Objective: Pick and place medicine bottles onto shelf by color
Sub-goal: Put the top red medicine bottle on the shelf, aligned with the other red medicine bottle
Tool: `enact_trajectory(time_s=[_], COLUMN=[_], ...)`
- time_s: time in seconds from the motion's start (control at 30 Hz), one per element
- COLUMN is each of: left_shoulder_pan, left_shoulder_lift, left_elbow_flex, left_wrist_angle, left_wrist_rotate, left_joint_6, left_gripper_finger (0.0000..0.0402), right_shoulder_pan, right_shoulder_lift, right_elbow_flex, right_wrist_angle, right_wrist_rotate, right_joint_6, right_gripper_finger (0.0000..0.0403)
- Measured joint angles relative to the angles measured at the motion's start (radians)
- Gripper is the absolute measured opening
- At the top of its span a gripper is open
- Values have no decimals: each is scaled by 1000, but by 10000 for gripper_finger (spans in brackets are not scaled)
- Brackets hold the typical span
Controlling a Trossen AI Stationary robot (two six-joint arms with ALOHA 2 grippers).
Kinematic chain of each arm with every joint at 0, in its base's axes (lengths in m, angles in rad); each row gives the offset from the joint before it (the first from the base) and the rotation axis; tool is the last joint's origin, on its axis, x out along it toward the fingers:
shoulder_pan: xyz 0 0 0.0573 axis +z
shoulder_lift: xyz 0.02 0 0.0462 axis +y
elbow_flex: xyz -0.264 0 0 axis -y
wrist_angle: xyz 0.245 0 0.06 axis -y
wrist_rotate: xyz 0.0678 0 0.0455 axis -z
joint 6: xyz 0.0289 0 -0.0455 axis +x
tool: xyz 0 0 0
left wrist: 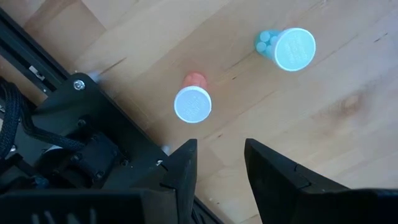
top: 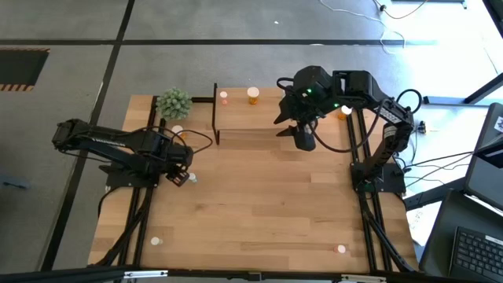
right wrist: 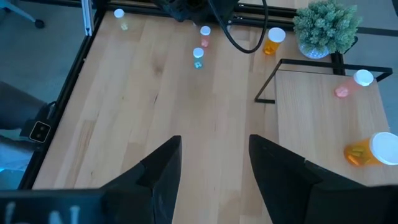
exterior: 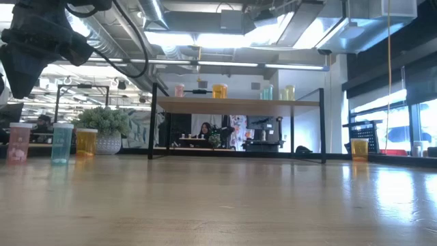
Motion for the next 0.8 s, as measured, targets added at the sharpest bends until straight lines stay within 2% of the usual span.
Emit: enact_trajectory(time_s=[0.33, 0.8], left_shoulder_pan=[0, 0], left_shoulder_lift=[0, 0], left_elbow_flex=[0, 0], left_wrist_angle=[1, 24], left_wrist_rotate=[-3, -71], left_joint_6=[1, 14], left_gripper_finger=[128, 133], right_shoulder_pan=[0, 0], right_shoulder_lift=[0, 0], right_elbow_flex=[0, 0], right_wrist_angle=[0, 0], right_wrist_rotate=[0, 0], right_joint_6=[0, 0], right_gripper_finger=[190, 190])
